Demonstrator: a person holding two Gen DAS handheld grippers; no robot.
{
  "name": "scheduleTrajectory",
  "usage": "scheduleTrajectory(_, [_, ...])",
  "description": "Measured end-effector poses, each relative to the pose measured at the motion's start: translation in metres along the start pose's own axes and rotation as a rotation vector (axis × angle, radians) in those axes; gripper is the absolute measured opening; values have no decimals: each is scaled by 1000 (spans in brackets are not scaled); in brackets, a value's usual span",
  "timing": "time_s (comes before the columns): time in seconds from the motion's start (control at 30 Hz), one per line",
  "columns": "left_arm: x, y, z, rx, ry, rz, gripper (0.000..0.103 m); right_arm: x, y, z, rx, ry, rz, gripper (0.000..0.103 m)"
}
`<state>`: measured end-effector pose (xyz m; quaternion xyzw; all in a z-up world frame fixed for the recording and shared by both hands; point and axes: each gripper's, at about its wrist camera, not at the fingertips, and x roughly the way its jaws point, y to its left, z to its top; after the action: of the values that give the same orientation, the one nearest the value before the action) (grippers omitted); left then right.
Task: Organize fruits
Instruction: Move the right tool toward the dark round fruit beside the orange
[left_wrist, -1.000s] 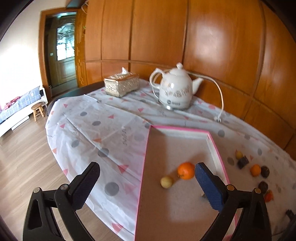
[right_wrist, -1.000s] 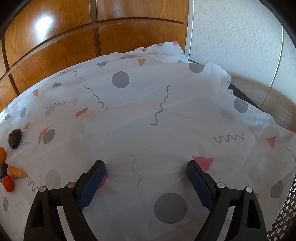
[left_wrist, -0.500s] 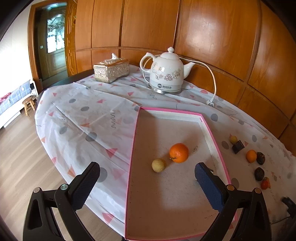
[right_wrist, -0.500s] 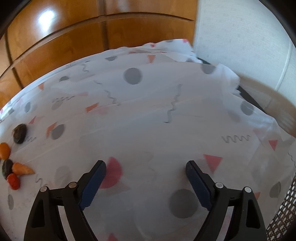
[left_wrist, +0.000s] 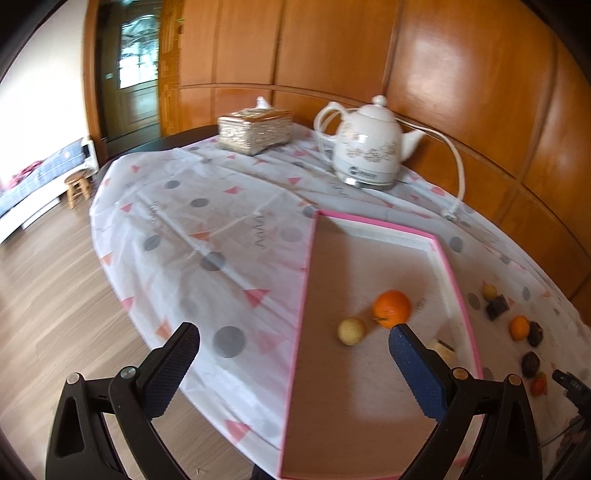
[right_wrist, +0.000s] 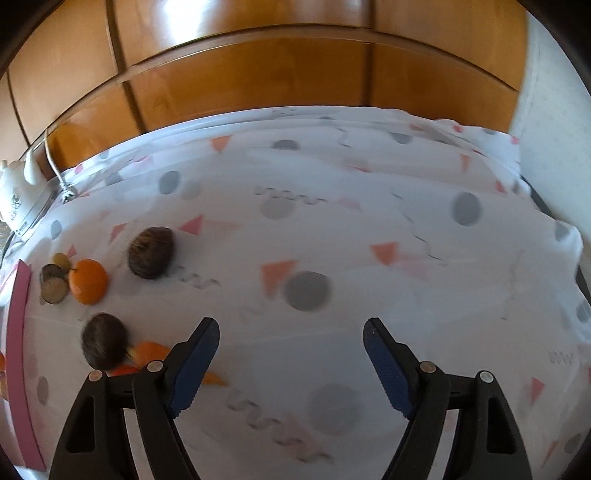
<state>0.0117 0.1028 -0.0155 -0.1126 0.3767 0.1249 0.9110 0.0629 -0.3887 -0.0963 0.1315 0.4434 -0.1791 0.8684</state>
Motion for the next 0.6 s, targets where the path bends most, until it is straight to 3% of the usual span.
scheduleTrajectory(0.23, [10, 16, -3, -65, 29, 58, 103, 9, 45, 24, -92, -4, 59, 82])
scheduleTrajectory(0.57, [21, 29, -4, -126, 70, 87, 103, 47, 105, 48, -285, 63, 57, 82])
scheduleTrajectory(0.6, [22, 30, -4, -130, 73, 90, 103, 51, 108, 49, -299, 70, 54, 78])
